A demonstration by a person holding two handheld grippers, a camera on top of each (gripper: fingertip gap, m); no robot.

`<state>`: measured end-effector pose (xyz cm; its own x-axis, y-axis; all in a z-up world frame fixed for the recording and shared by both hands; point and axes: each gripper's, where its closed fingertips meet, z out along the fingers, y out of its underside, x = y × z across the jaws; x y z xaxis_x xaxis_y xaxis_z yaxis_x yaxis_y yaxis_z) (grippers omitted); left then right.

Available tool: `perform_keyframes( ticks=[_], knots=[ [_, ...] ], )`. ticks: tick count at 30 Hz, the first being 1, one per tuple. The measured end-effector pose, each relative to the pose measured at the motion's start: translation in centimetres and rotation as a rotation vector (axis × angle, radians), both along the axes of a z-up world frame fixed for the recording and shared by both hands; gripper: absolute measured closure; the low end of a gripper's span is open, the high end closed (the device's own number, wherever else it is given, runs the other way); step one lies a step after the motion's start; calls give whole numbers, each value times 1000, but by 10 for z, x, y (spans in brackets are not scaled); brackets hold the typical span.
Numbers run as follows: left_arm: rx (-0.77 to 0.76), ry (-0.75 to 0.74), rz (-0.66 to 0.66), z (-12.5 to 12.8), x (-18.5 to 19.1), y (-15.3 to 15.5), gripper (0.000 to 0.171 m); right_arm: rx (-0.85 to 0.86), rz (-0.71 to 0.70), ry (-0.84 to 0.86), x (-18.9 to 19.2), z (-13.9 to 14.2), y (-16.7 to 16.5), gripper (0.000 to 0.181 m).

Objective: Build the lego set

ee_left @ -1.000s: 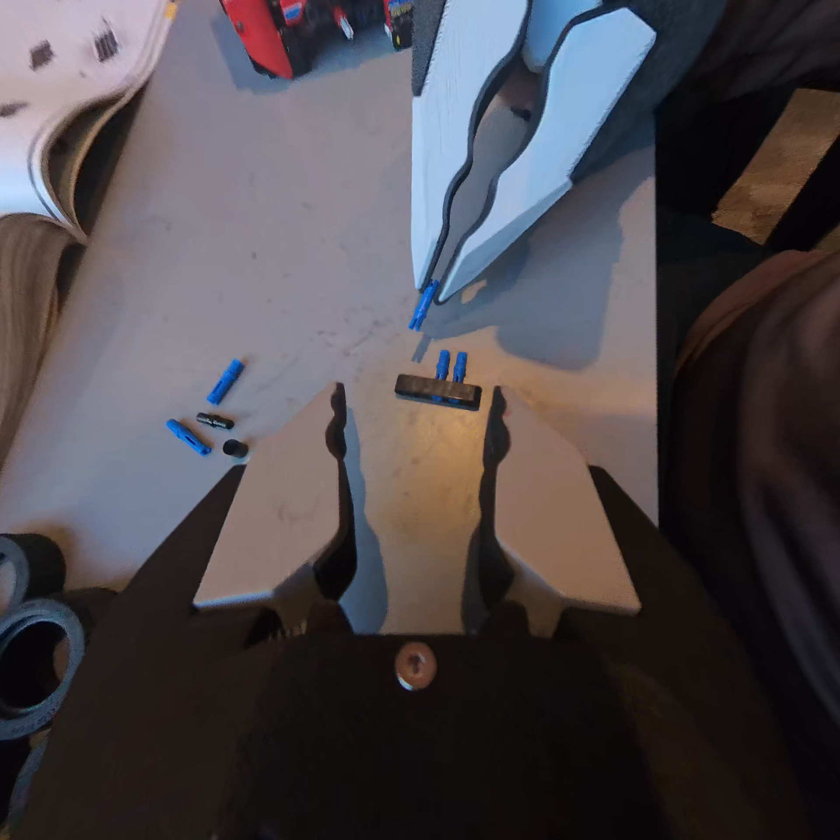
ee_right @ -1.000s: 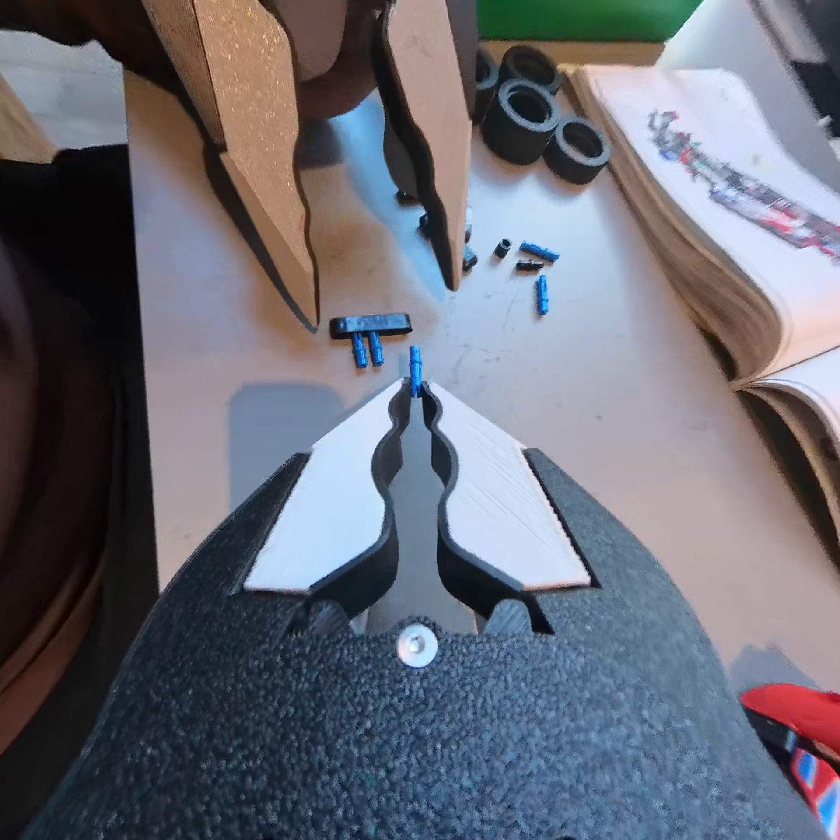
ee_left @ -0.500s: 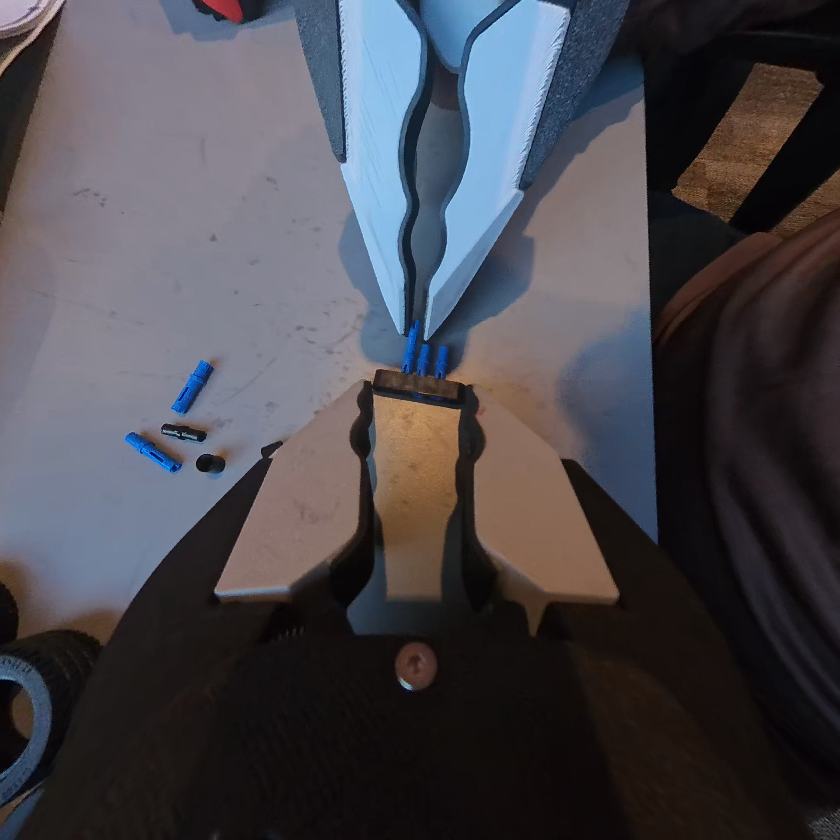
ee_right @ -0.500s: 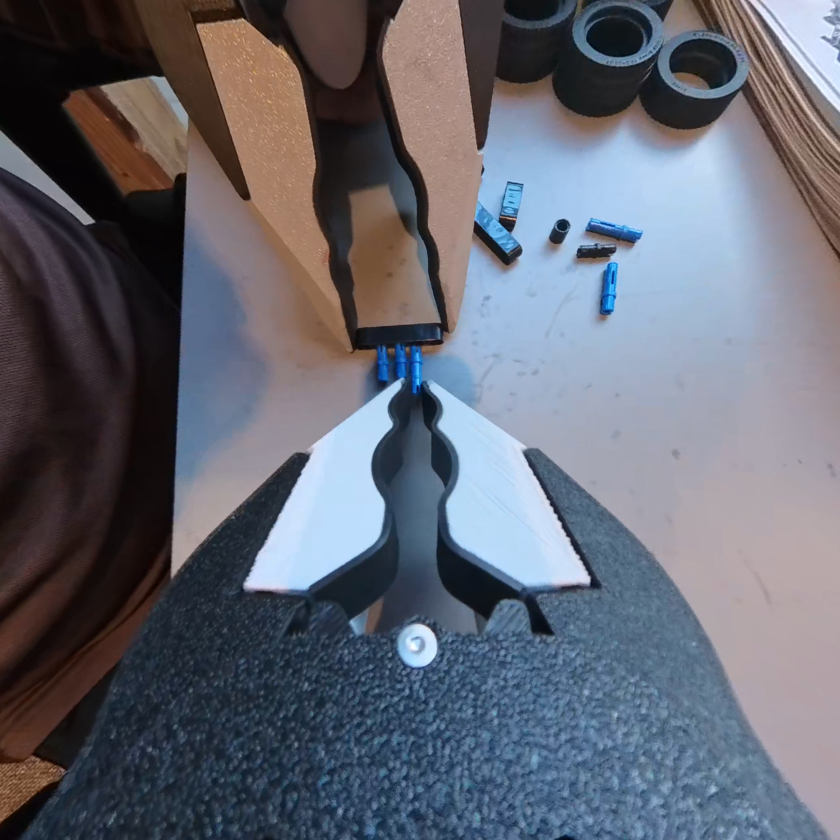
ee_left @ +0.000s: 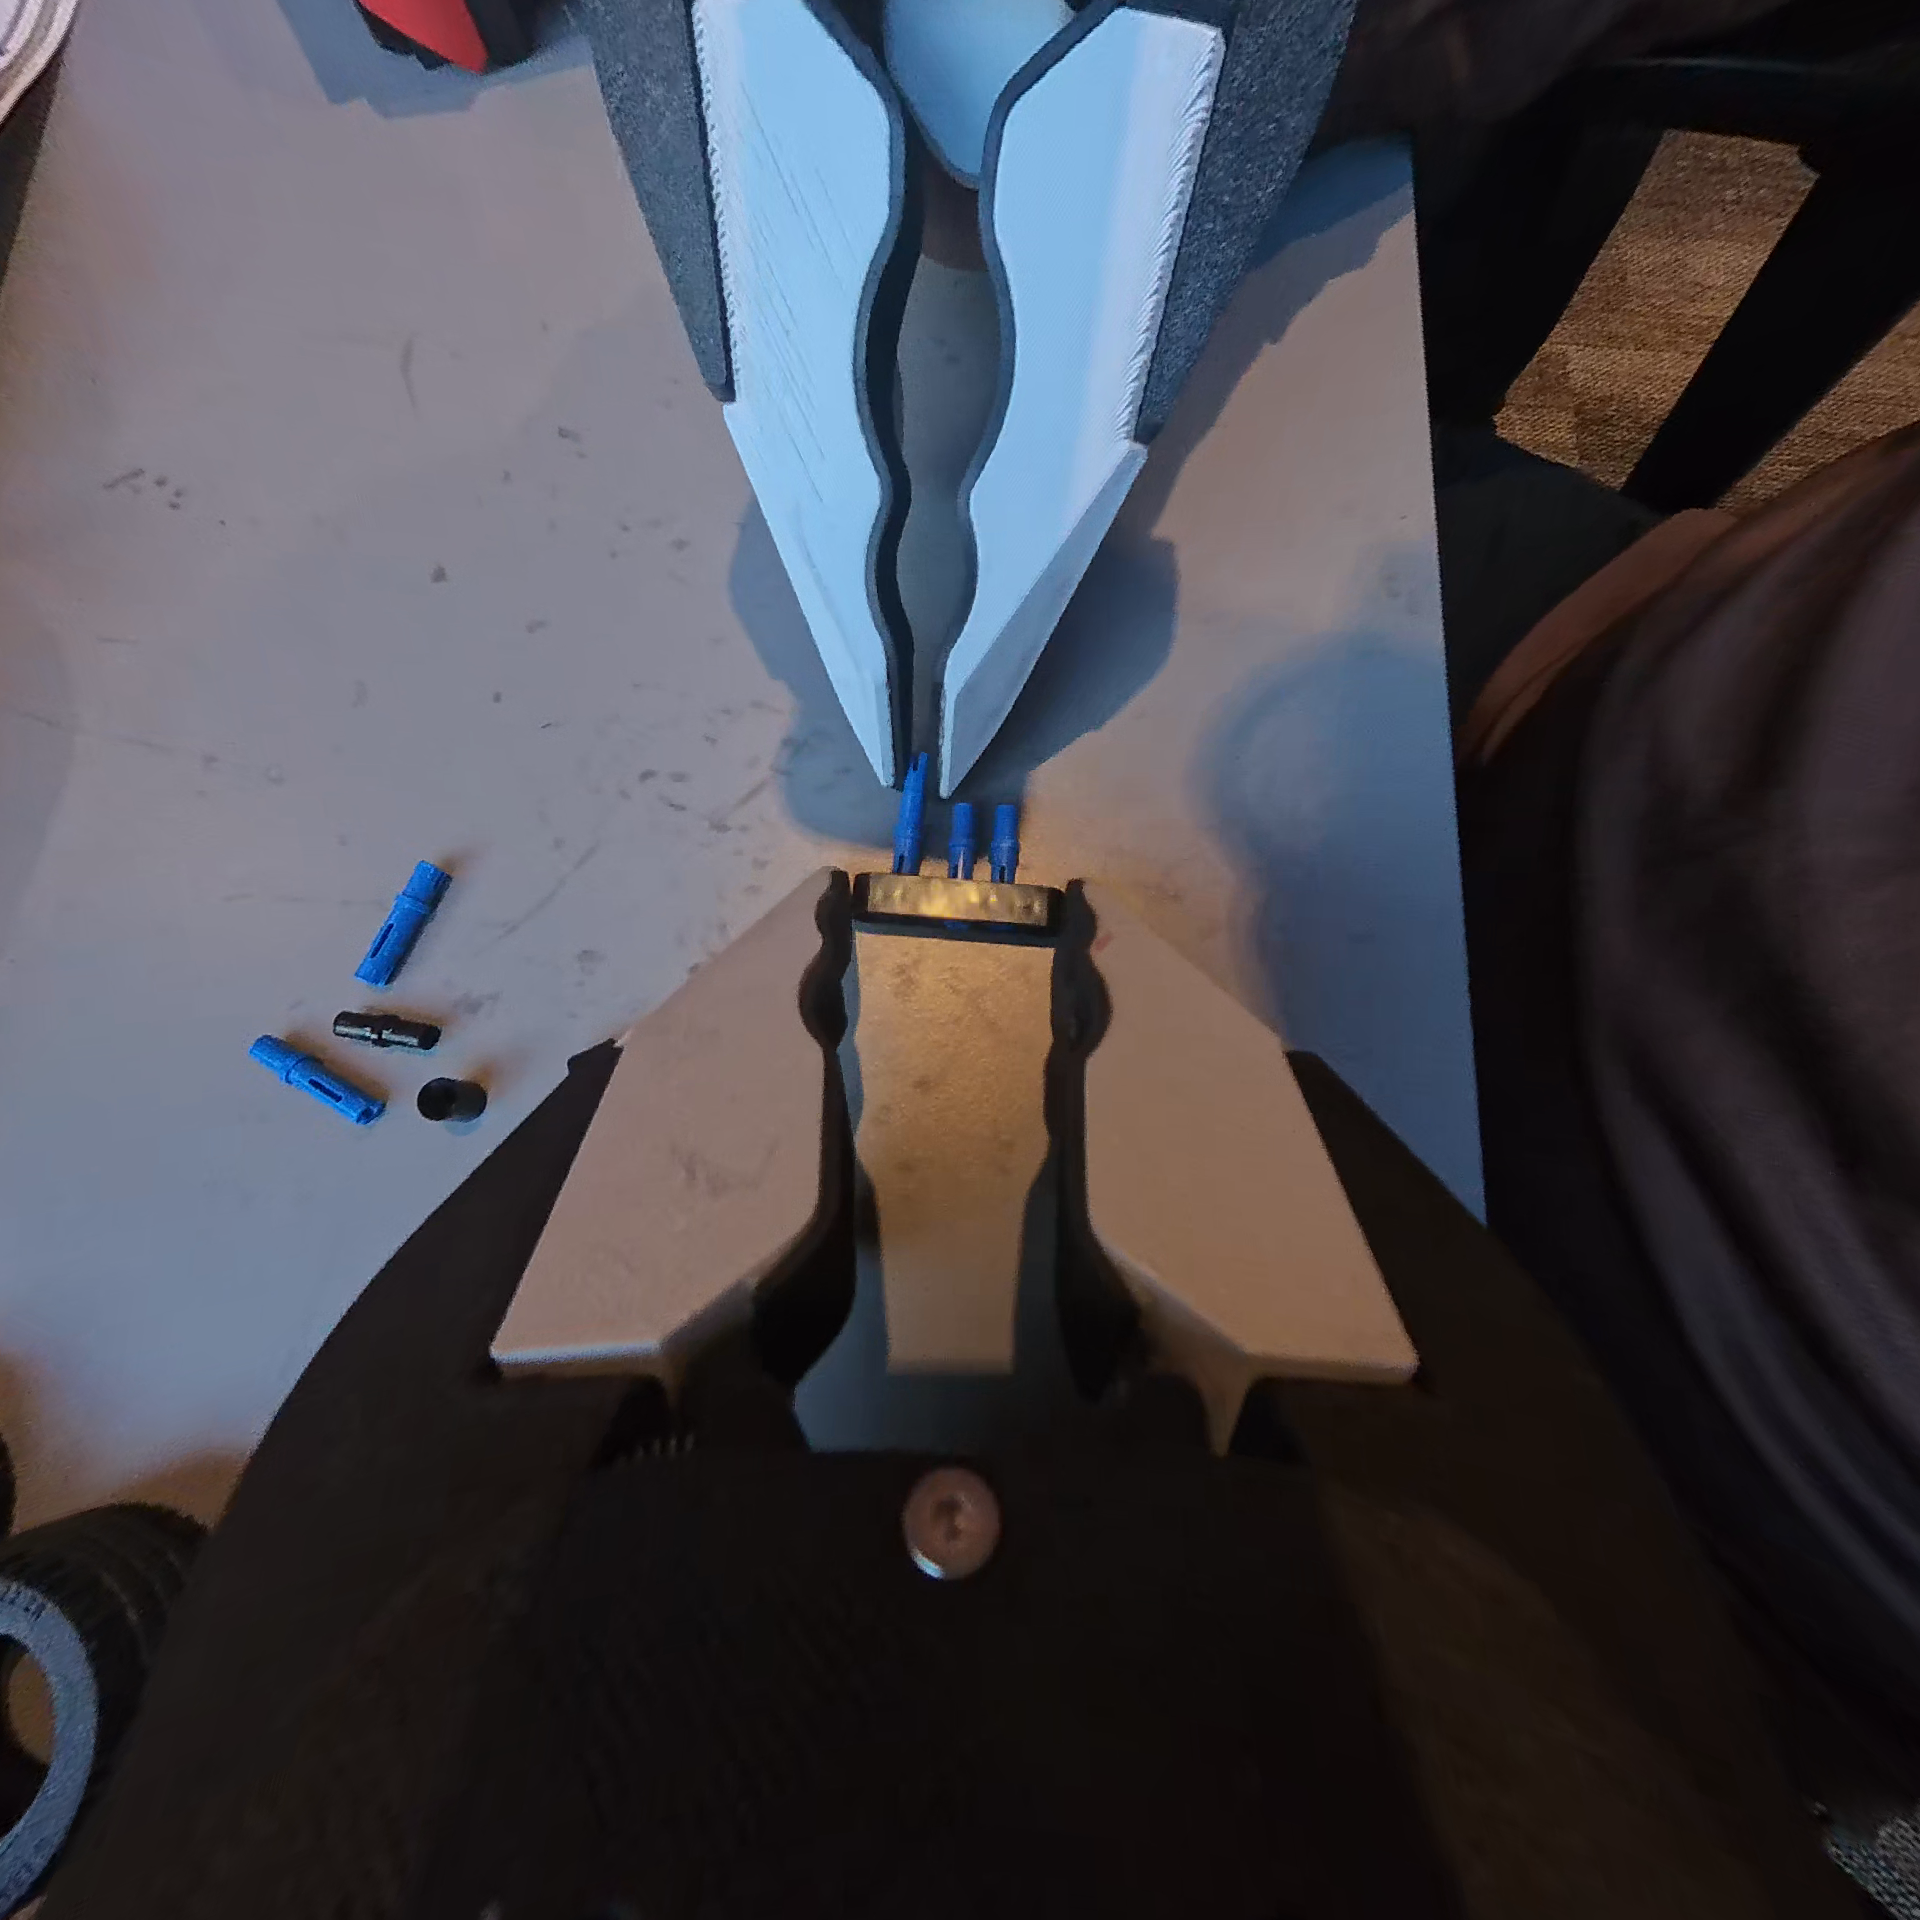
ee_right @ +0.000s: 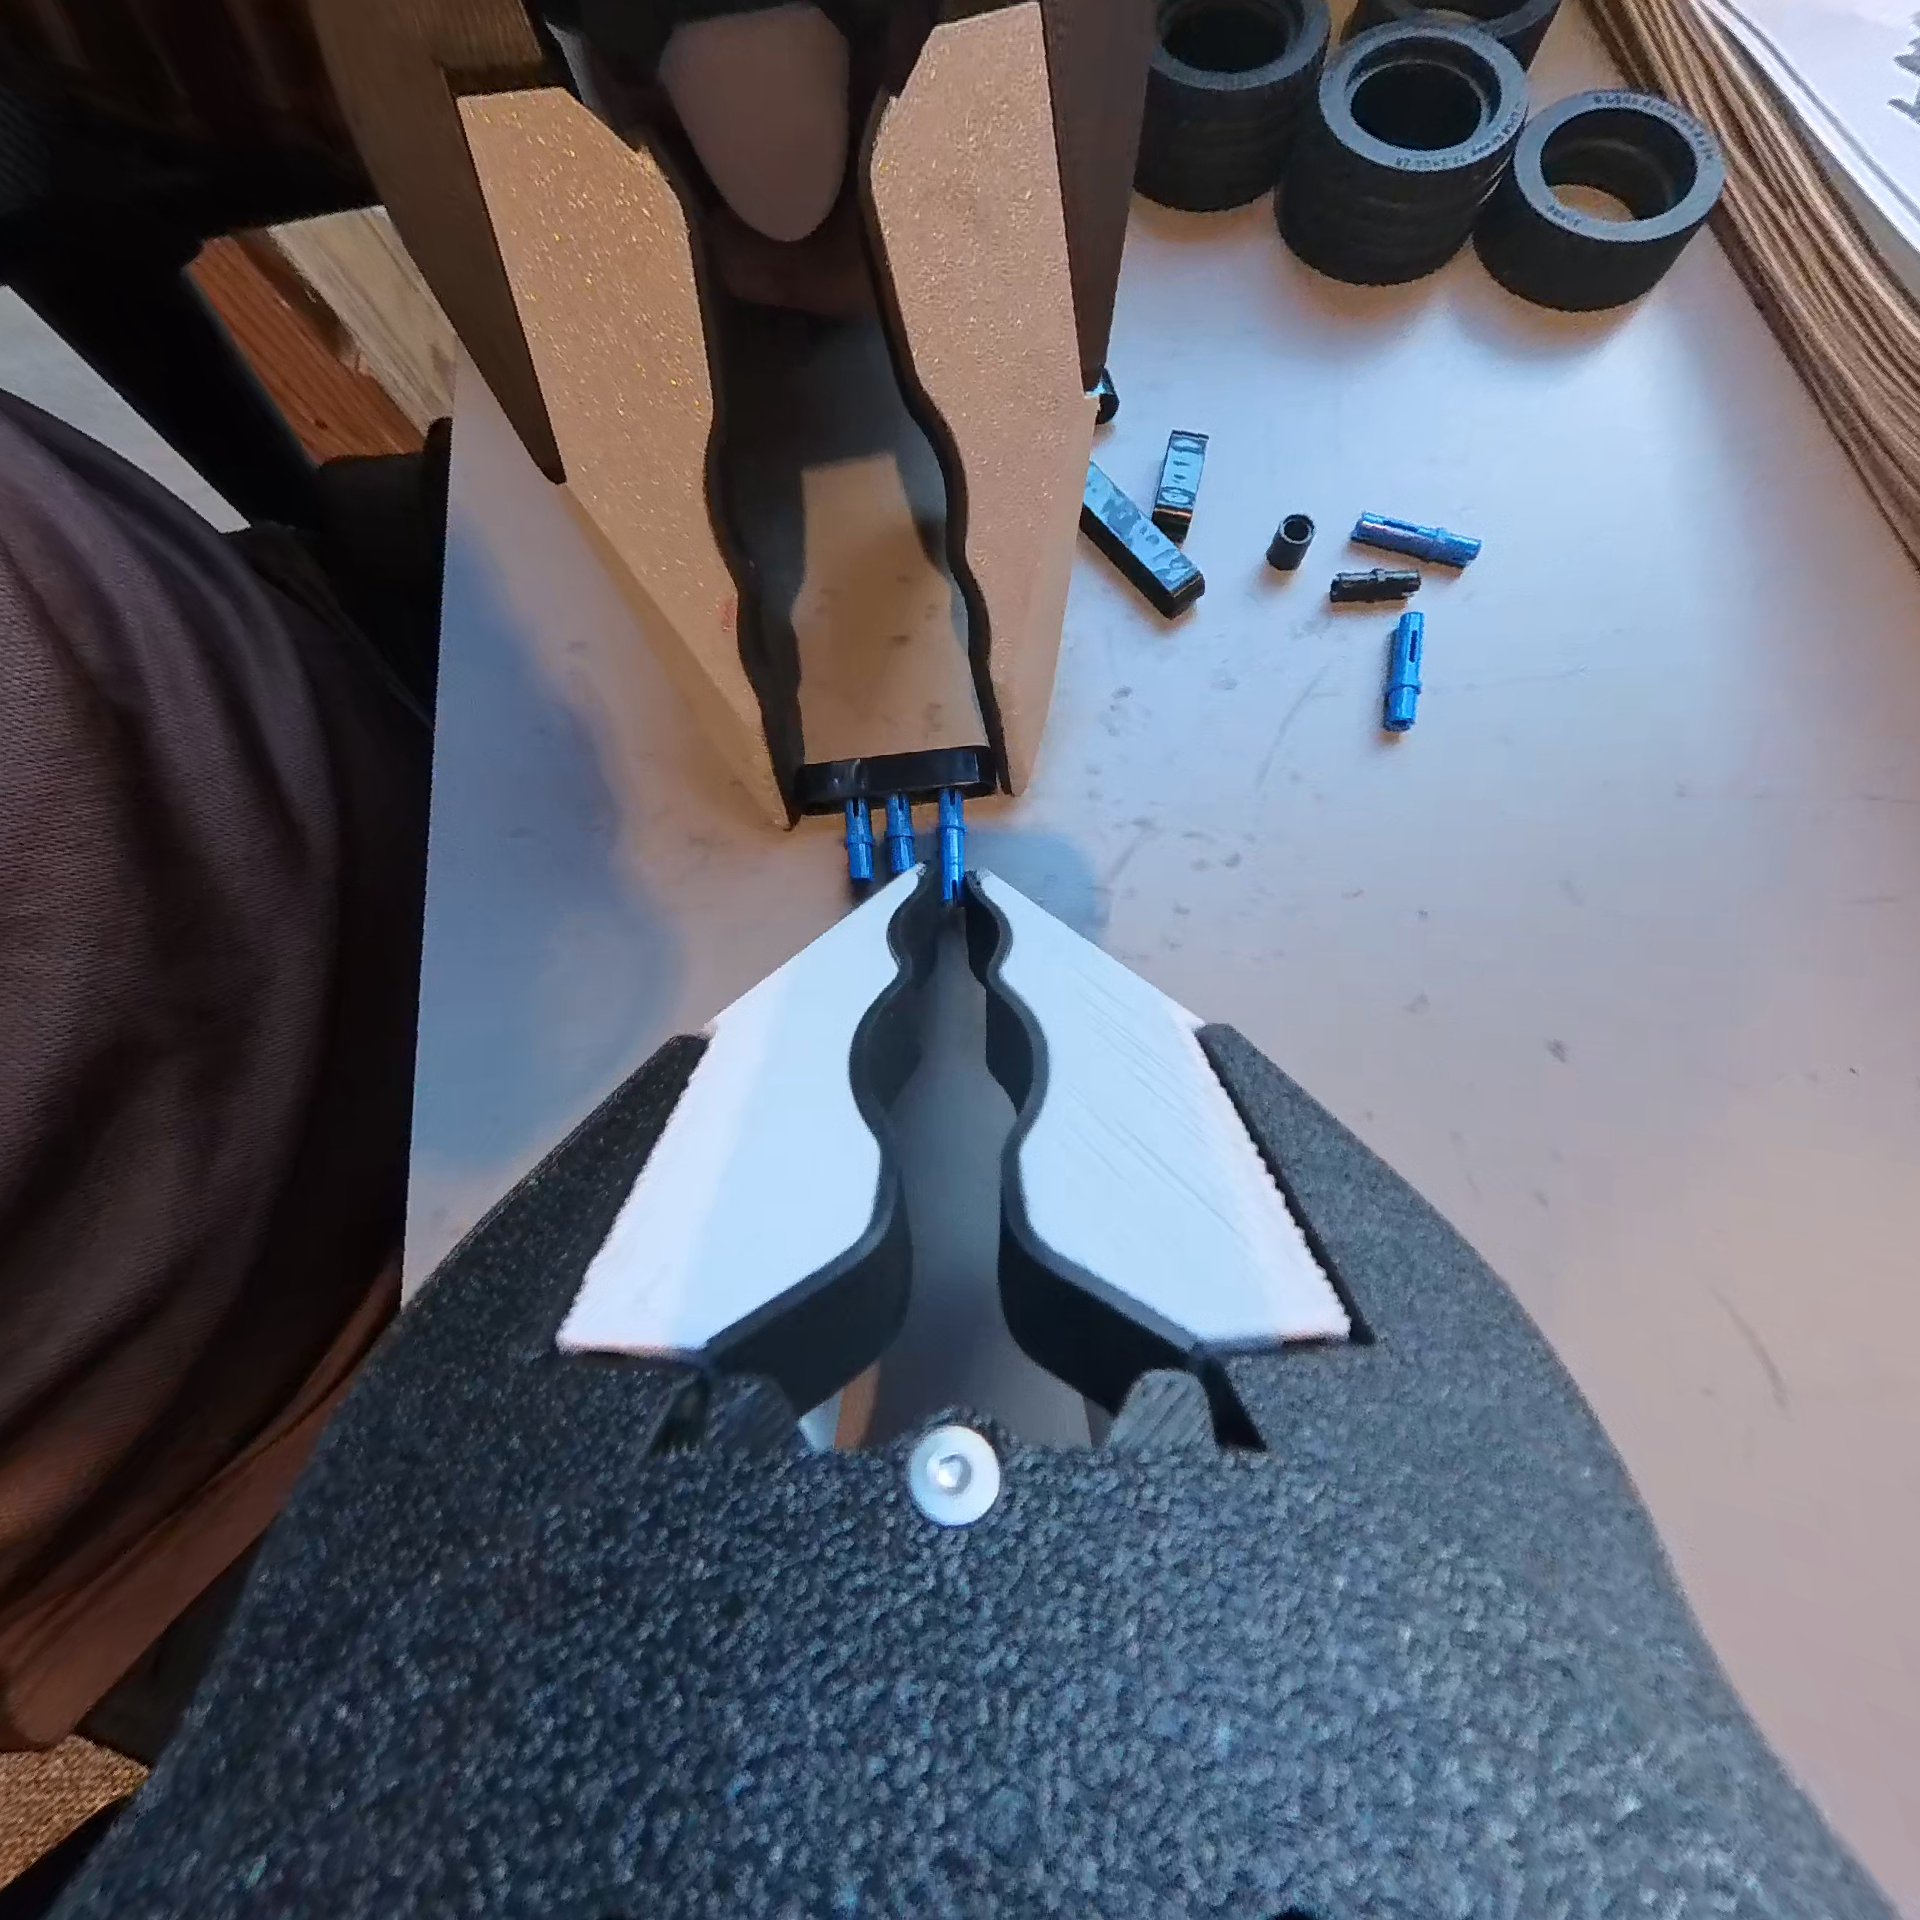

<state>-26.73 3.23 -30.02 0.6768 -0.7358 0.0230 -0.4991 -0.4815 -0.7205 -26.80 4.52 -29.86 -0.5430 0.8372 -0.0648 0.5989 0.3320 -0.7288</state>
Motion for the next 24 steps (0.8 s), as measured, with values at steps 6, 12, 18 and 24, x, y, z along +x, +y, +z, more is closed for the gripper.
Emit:
perform_keyframes(
  ticks=[6,12,18,24],
  knots=[
    [2,1,-9,0,1,-1,133,10,13,3,1,-1,-1,177],
    [1,-1,-11,0,1,-1,133,12,20,7,2,0,-2,177],
    [0,-3,-12,0,1,-1,134,8,27,7,2,0,-3,177],
    [0,-3,-31,0,2,-3,133,27,76,23,2,0,-5,177]
  ],
)
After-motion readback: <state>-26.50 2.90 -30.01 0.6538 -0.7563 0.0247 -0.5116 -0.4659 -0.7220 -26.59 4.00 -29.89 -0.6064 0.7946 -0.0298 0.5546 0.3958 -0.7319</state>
